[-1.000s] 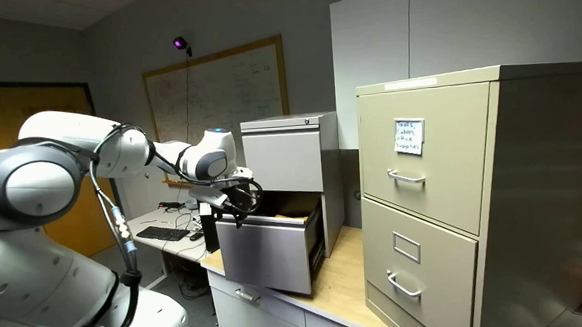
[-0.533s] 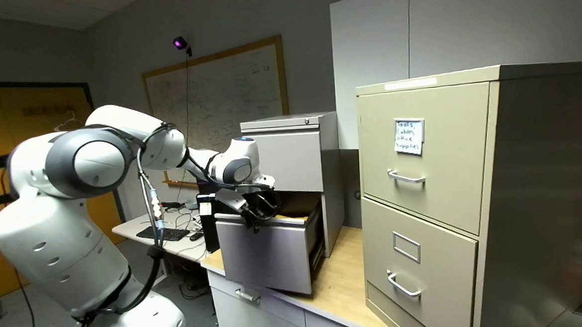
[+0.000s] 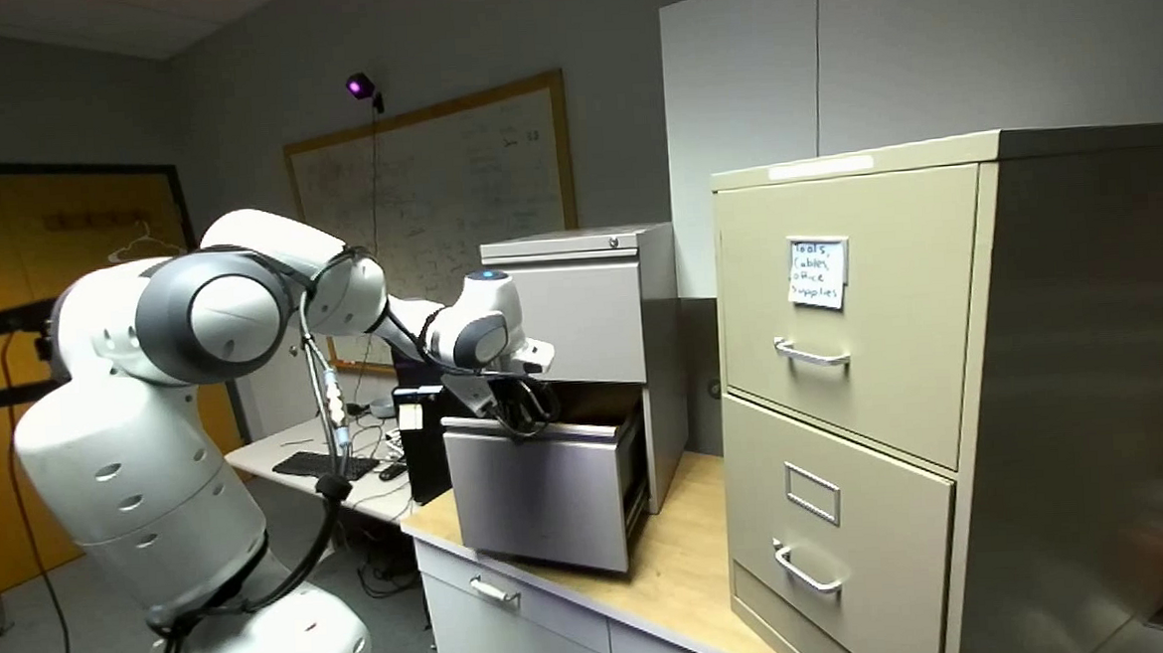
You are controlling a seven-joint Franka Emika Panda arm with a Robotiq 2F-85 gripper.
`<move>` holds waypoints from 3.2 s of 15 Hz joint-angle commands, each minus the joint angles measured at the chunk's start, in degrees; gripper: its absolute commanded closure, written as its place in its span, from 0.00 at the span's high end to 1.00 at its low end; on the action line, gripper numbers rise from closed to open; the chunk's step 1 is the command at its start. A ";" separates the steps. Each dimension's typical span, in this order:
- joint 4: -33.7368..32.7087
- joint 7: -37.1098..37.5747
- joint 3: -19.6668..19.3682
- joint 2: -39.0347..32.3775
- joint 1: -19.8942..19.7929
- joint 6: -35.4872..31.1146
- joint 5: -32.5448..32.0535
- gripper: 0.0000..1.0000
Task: Close the bottom drawer of the file cabinet
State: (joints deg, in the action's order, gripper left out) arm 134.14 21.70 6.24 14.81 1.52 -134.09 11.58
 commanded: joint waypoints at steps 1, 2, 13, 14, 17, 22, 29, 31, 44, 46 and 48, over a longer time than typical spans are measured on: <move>-3.50 6.25 2.26 -2.60 0.57 -7.98 -0.80 0.00; -4.02 7.55 2.81 -3.41 0.61 -9.59 -1.42 0.00; -17.74 18.80 7.00 -11.99 3.80 -12.72 -9.64 0.00; -20.58 19.03 7.02 -13.14 4.41 -13.07 -9.56 0.00; -27.69 19.09 6.58 -16.48 6.05 -12.62 -9.41 0.00; -30.38 17.69 4.44 -15.95 6.32 -4.52 -9.60 0.00; -24.44 14.29 -0.65 -11.17 3.23 2.78 -2.16 0.00; -22.49 14.45 -1.81 -11.64 2.29 2.22 0.12 0.00; -14.12 13.91 -5.42 -14.10 -0.66 1.86 12.80 0.00; -12.72 14.11 -5.65 -14.64 -0.95 1.88 12.47 0.00; -11.58 14.30 -5.94 -16.10 -1.14 1.86 12.45 0.00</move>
State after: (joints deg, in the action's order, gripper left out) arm 121.03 37.24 0.64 0.23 0.79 -132.13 23.21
